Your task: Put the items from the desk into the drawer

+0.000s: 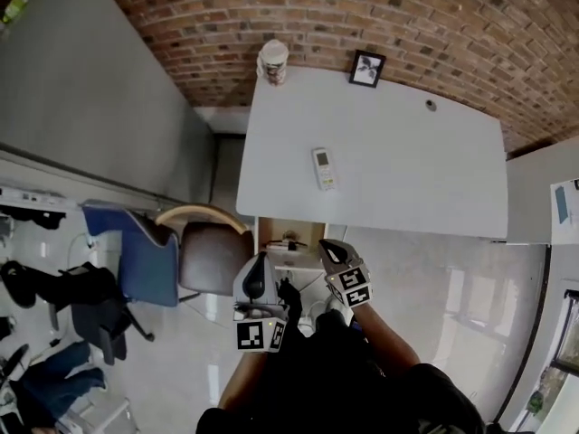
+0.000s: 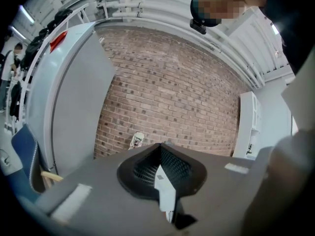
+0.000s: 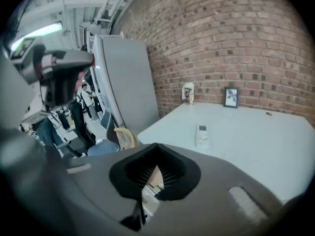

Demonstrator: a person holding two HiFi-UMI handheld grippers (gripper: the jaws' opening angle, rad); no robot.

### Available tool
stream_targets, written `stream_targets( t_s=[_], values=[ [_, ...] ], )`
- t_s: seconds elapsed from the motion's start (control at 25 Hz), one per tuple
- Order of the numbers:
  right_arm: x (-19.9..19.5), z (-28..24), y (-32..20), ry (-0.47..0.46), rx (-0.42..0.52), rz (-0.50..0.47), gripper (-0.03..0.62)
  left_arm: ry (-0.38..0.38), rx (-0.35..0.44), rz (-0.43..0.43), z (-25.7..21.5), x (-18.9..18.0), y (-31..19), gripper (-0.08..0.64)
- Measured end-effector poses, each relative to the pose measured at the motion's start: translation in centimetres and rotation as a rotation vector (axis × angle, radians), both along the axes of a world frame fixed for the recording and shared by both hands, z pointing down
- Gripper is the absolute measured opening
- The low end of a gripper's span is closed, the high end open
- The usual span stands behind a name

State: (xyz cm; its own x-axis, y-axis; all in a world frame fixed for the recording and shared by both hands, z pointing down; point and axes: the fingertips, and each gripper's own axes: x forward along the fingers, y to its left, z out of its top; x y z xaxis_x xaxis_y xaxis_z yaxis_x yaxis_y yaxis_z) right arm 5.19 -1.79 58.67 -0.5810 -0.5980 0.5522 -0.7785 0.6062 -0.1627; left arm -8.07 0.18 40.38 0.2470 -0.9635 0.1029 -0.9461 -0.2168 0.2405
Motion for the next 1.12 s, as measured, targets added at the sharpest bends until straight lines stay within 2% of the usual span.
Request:
stream_targets(
  t_s=[0.28,0.44,0.68,0.72,0.8,0.88,1.12],
  values=[
    [3.0,-12.9,2.4,-0.088,0.232,0.044,0.005,-0.006,0.094,0.065,-5.5,2.6,0.5,0.02],
    [5.1,-18.0,4.7,-0.123,0.339,0.11,0.005,-0.014,0.12,0.092,-7.0,3.8,1.7,0.02],
    [6.5,-19.5,6.7,-0.166,0.358,0.18,0.006,-0.009,0.114,0.117,-6.9,4.8,3.1,0.02],
    [6.6,-19.4,6.6,-0.17,0.359,0.191,0.024,-0.009,0.114,0.12,-6.9,5.0,3.2,0.02],
    [6.6,-19.3,6.5,-0.176,0.35,0.202,0.154,-0.012,0.117,0.125,-7.1,5.1,3.4,0.02],
    [6.6,-19.4,6.2,-0.174,0.346,0.206,0.178,-0.021,0.122,0.128,-7.2,5.2,3.5,0.02],
    [6.1,-19.2,5.0,-0.158,0.348,0.217,0.181,-0.022,0.125,0.123,-7.1,4.6,3.2,0.02]
  ],
)
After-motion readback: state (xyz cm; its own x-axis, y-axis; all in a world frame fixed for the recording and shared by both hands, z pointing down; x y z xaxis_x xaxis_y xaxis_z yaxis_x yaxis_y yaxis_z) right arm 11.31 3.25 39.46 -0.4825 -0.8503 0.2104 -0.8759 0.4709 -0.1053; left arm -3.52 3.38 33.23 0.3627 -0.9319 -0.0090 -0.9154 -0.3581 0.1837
